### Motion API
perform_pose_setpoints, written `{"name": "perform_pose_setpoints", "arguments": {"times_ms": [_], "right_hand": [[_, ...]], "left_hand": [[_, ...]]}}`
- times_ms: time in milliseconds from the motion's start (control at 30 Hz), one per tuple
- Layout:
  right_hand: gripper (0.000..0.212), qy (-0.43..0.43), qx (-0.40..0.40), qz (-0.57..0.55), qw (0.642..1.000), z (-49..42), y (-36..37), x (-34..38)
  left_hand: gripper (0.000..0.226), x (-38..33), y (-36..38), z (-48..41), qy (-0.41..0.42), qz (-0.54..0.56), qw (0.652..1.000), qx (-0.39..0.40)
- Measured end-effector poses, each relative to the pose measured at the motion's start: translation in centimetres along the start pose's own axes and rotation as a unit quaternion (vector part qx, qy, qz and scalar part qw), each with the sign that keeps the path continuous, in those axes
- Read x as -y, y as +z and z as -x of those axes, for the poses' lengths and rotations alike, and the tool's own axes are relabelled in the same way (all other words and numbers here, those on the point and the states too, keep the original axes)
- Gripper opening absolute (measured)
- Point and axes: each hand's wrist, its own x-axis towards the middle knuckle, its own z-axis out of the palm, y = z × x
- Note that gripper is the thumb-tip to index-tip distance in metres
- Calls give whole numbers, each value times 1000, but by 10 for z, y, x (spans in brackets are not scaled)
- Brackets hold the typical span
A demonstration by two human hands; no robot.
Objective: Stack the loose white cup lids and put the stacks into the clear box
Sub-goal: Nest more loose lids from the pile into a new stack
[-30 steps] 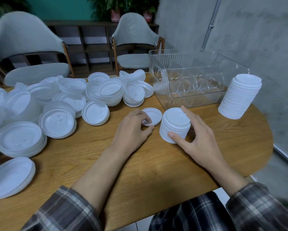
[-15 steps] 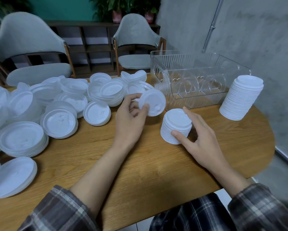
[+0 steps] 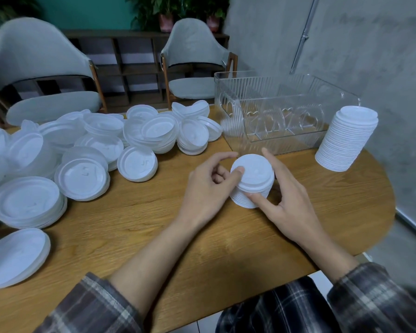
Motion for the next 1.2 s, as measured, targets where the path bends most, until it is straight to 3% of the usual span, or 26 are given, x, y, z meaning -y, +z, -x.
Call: {"name": "perform_pose_setpoints", "arguments": {"times_ms": [133,333,567,933,1200], "right_hand": [[79,-7,0,5,1000,0,0,-1],[78,-14,-2,-2,1000,1,0,-1],[86,-14,-5,-7,1000,2,0,1],[78,-23,8,3,1000,3,1,-3],[82,-11,31,-11,999,-1,-2,-4]], "left_hand": [[34,-1,-2,3,53,-45,998,-3],[56,-7,-6,5,88,-4,993,84],[68,-6,-1,6,104,-33,994,2],[64,-2,8,4,96,-75,992,-22],[55,8,-2,-1,102,-106,989,30]]}}
